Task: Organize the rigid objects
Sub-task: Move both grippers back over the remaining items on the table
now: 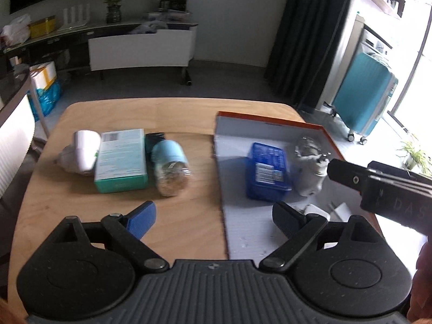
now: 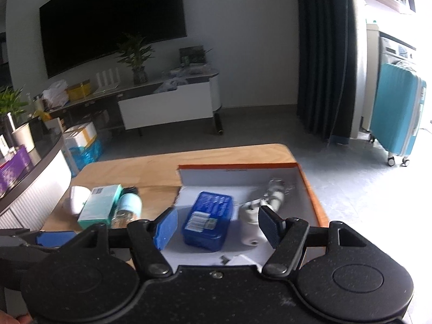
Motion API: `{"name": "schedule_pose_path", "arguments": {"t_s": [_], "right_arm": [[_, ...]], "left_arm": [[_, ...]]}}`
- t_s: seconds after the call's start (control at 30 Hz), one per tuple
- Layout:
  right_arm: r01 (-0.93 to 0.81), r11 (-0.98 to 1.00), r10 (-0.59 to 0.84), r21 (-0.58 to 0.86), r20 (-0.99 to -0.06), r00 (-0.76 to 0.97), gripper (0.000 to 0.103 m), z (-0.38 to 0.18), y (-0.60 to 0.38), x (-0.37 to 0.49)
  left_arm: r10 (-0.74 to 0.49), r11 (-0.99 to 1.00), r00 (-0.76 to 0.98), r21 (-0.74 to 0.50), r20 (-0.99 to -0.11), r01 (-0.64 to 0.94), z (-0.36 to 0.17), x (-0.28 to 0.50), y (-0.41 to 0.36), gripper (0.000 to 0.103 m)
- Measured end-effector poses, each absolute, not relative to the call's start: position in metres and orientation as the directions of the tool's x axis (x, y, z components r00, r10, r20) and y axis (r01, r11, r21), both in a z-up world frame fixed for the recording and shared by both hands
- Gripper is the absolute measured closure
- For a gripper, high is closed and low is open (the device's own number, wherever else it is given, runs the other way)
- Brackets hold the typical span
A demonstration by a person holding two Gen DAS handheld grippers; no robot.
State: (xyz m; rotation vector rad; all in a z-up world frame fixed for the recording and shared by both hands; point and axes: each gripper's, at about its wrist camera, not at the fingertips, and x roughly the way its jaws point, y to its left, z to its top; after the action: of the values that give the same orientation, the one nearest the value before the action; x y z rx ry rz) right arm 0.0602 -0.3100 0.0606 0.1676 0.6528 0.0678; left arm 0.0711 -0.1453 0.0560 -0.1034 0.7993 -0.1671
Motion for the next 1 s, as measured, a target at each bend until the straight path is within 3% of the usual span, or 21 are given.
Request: {"name": "schedule_pose_path", "arguments": {"t_s": [1.0], "right_arm": [[-0.212,0.96,0.281,0.185,-0.633,0.721,0.023,0.049,-0.211,0.085]], "left_arm": [[-0.059,0.976,0.697,-0.189,-0.715,-0.112,0.042,0.076,-0.044,0.007]]}}
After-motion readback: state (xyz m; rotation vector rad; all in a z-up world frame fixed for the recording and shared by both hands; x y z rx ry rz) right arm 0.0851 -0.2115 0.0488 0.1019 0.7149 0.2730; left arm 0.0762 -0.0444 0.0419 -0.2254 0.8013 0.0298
